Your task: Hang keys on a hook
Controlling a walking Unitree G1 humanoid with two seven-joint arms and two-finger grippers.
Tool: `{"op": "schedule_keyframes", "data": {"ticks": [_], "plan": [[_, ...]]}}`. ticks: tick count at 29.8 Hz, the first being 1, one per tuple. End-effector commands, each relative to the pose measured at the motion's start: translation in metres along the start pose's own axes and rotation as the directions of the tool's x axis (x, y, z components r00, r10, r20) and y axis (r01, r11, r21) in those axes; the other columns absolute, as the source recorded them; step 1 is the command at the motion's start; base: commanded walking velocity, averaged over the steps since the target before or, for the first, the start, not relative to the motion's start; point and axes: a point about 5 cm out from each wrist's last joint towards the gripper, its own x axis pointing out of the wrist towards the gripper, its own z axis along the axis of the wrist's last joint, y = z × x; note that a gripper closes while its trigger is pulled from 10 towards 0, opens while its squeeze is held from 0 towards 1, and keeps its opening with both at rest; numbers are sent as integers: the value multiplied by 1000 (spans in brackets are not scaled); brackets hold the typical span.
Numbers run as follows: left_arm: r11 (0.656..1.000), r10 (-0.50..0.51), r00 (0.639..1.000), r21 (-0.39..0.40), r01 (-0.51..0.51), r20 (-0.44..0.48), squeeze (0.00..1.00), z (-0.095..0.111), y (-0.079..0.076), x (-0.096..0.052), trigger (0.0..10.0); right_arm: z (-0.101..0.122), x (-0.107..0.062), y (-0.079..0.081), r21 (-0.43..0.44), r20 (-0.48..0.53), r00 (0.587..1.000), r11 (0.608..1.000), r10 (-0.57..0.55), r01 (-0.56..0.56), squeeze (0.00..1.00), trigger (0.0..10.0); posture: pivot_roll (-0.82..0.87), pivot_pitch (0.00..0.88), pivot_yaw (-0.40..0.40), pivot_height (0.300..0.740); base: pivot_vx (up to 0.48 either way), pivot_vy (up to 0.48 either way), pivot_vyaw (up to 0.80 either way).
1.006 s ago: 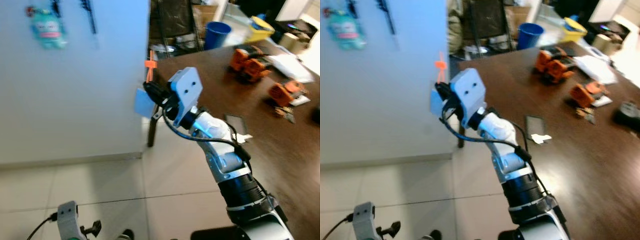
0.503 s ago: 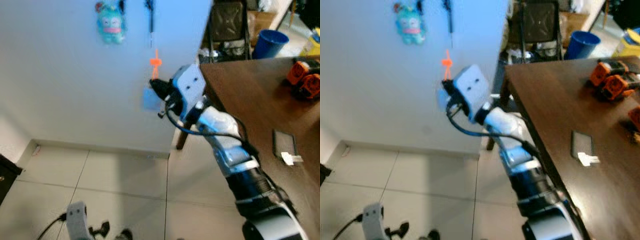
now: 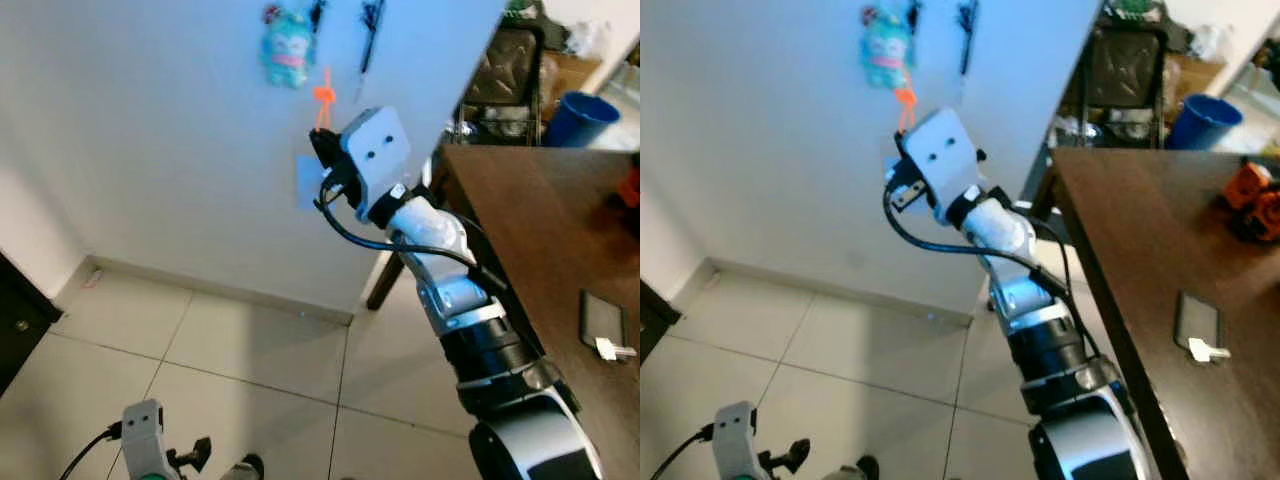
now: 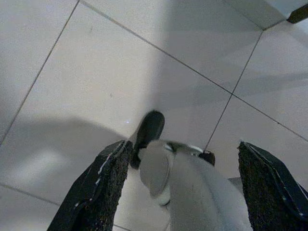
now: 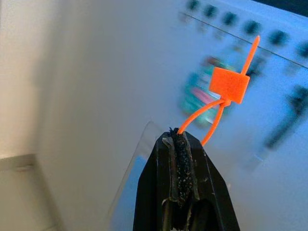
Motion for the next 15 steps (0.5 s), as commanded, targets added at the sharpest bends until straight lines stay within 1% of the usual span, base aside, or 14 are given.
{"op": "schedule_keyframes", "data": {"ticks": [1,7,11,15], "plan": [[1000,-13,999,-12,13,-30,0,-11,-3,-1,10000,-2,-2,-5,-5,-3,999,999,-32,32,0,10000,-31,83,-12,740,322,0,0],[1000,-16,999,-12,16,-27,0,-10,-4,-1,10000,0,-2,-8,-3,17,999,999,-43,43,0,10000,-33,80,-11,740,321,0,0],[1000,-23,1000,-10,23,-21,0,-8,-5,0,10000,4,-2,-16,-50,33,994,993,-104,106,0,10000,-38,87,-8,740,321,0,0],[1000,-25,999,-7,25,-22,0,-7,-5,0,10000,7,-3,-19,-89,45,991,987,-127,131,0,10000,-44,85,-5,740,322,0,0]]}}
